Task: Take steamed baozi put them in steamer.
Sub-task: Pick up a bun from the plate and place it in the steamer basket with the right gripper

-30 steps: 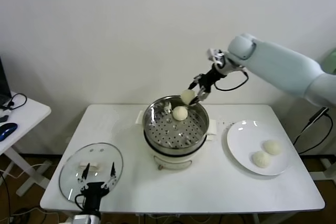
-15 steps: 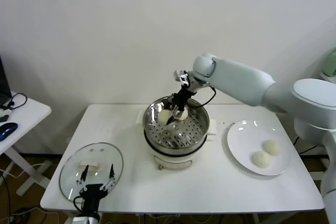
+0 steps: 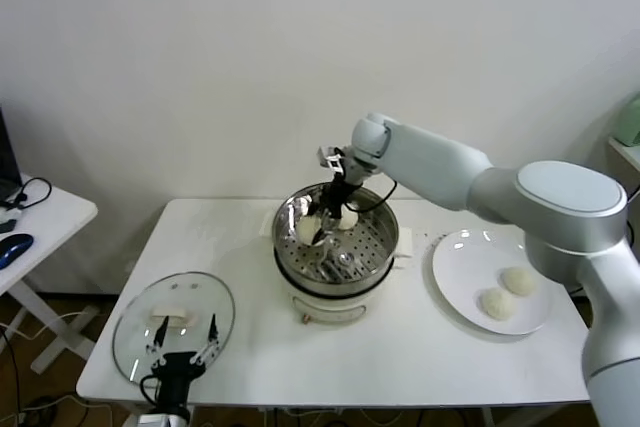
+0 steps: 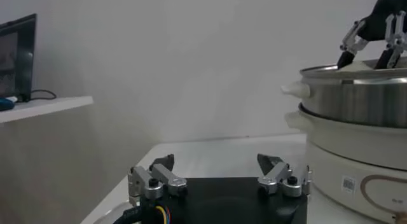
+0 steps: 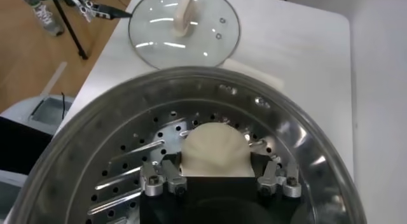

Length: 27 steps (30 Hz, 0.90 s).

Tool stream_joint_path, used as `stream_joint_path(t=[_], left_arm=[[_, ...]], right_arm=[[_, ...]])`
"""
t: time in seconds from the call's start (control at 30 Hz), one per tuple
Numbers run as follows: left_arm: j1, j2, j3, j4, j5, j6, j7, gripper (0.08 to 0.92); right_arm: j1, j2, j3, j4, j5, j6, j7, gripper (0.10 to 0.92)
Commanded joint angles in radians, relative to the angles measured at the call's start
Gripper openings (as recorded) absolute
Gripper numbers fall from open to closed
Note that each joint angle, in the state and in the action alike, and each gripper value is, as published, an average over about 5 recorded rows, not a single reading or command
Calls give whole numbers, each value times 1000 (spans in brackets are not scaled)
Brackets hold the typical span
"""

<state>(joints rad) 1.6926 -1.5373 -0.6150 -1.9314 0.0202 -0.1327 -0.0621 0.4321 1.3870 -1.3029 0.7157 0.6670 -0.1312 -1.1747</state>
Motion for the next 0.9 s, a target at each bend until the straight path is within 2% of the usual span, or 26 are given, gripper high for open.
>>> stream_joint_path(t=[0.03,0.17,0.33,0.57,0.73,0.9], left_arm=[[2,0,-1,1,0,-1,-1,823],[2,-1,-1,4,0,-2,-1,823],[2,-2,-1,5,1,-2,-2,823],[3,-2,-3,2,1,-2,-3,823],[3,-2,-2,0,1,-1,-3,823],[-1,-2,3,-2,4,1,-3,823]], right_arm=[[-12,14,-9,-14,-25,5,0,712],[-15,11,-9,-2,-26,6,5,722],[-13,10,-13,9,-28,10,5,805],[14,-18,-14,52,-28,10,-2,822],[87,-104,-29,149,-17,9,-18,823],[181,-259,-48,277,-18,5,-28,823]])
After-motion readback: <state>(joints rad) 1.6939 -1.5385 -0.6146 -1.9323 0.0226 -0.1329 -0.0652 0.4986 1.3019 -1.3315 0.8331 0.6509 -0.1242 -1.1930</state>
